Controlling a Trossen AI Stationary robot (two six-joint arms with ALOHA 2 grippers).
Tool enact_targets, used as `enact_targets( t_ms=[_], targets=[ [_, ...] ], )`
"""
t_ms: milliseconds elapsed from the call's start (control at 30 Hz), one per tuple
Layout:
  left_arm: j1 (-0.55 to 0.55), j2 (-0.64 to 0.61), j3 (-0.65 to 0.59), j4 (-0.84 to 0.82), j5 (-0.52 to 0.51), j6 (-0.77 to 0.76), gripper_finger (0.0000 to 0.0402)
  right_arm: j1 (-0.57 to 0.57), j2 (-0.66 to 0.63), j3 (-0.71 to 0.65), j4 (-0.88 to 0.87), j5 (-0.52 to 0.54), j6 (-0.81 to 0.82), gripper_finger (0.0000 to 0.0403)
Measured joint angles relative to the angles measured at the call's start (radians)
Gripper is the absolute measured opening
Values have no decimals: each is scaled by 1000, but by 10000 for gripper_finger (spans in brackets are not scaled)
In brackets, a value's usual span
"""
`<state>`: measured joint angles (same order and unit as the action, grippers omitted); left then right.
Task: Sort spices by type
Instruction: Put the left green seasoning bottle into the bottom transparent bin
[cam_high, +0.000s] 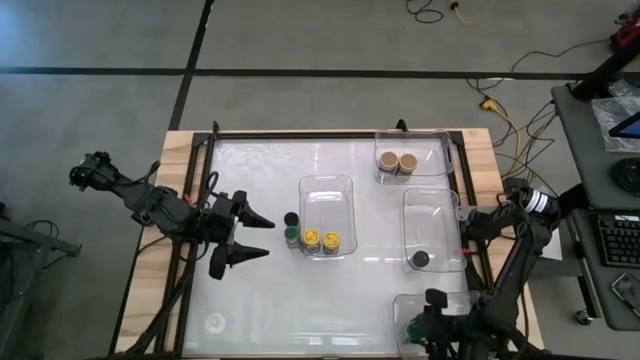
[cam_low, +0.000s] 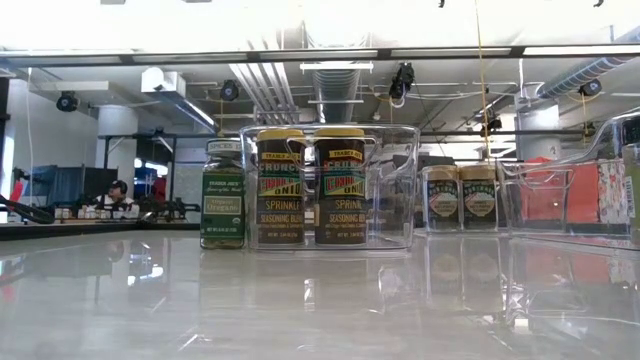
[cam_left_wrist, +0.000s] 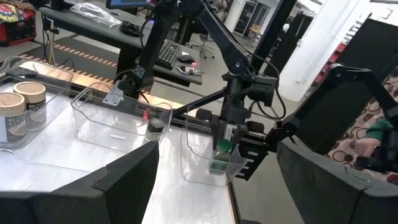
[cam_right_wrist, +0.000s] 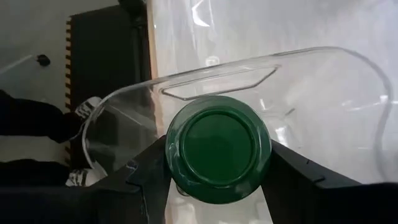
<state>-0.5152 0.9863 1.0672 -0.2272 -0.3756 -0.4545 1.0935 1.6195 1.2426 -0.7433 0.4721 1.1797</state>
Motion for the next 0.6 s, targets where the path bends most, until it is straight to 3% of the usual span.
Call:
enact_targets(
  t_ms=[600],
  targets=[
    [0,0,0,2,0,2,311,15,85,71,-5,1,26,196]
  ],
)
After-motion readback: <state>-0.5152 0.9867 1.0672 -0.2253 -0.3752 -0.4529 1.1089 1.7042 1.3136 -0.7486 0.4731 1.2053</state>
